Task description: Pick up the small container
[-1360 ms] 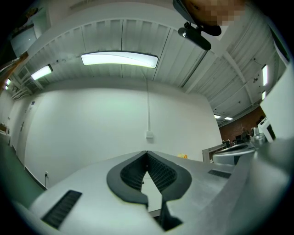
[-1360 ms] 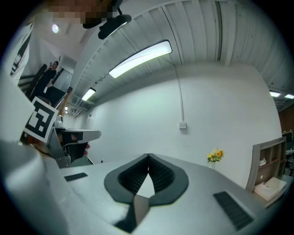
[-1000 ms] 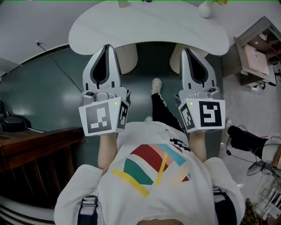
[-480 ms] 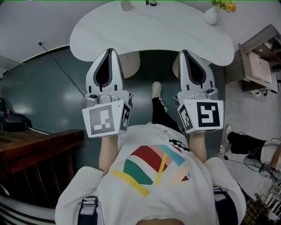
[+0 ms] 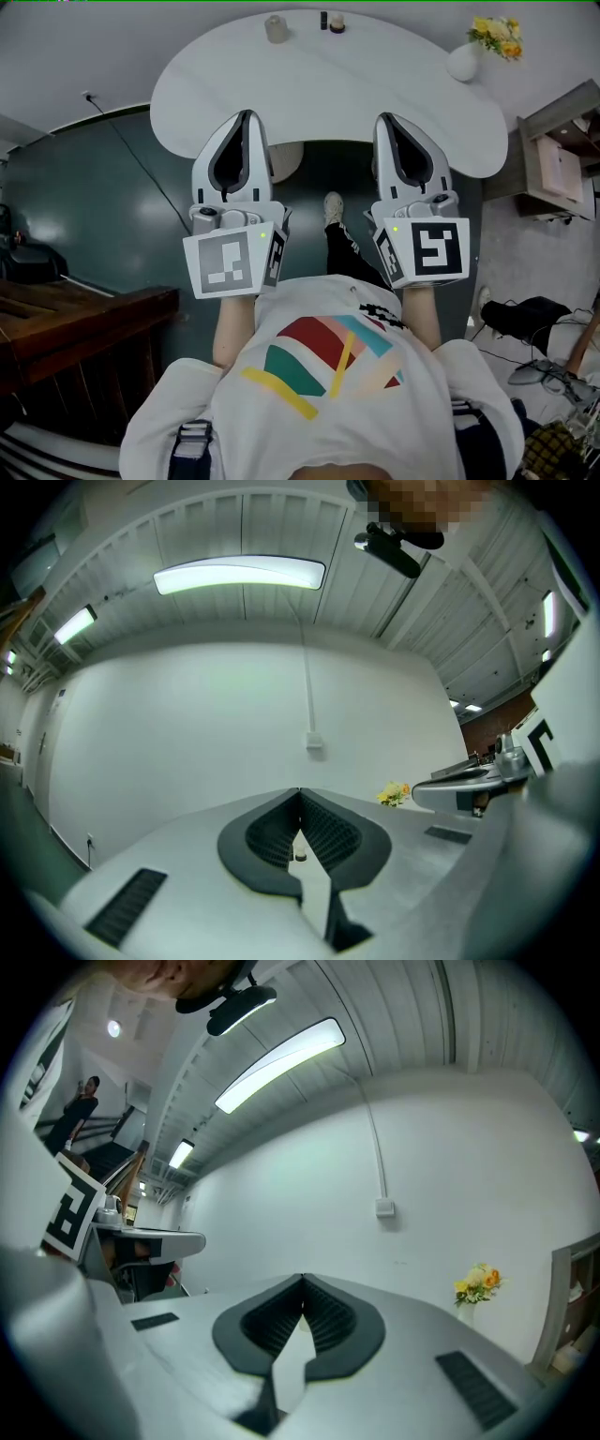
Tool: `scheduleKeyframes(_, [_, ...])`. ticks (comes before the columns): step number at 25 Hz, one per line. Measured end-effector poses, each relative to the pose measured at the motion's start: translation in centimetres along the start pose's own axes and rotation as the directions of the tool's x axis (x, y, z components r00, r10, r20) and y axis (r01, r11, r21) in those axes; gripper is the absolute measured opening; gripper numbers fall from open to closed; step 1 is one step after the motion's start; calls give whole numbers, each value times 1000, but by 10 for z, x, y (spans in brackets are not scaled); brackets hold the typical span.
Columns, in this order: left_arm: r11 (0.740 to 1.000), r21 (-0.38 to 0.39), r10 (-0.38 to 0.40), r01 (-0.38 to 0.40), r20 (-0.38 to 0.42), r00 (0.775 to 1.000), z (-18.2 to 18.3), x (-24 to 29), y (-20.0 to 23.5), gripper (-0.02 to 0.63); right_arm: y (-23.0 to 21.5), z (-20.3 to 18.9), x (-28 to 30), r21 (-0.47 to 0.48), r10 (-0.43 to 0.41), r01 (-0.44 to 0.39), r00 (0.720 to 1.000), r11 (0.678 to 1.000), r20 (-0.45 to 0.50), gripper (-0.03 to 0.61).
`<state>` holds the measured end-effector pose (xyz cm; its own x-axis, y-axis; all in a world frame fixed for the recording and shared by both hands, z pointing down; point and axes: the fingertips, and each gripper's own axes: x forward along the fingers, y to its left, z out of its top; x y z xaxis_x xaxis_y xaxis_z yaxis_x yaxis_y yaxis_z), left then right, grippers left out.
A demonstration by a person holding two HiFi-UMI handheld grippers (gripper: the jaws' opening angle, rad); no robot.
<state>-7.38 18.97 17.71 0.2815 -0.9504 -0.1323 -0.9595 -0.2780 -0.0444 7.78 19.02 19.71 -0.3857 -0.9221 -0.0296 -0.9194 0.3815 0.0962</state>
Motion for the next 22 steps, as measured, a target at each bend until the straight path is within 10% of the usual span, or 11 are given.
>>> scheduleKeyframes(22, [995,1,102,-102,0,995,-3,183,35,17,-85,-9,175,-17,118,-118,993,993,-29,11])
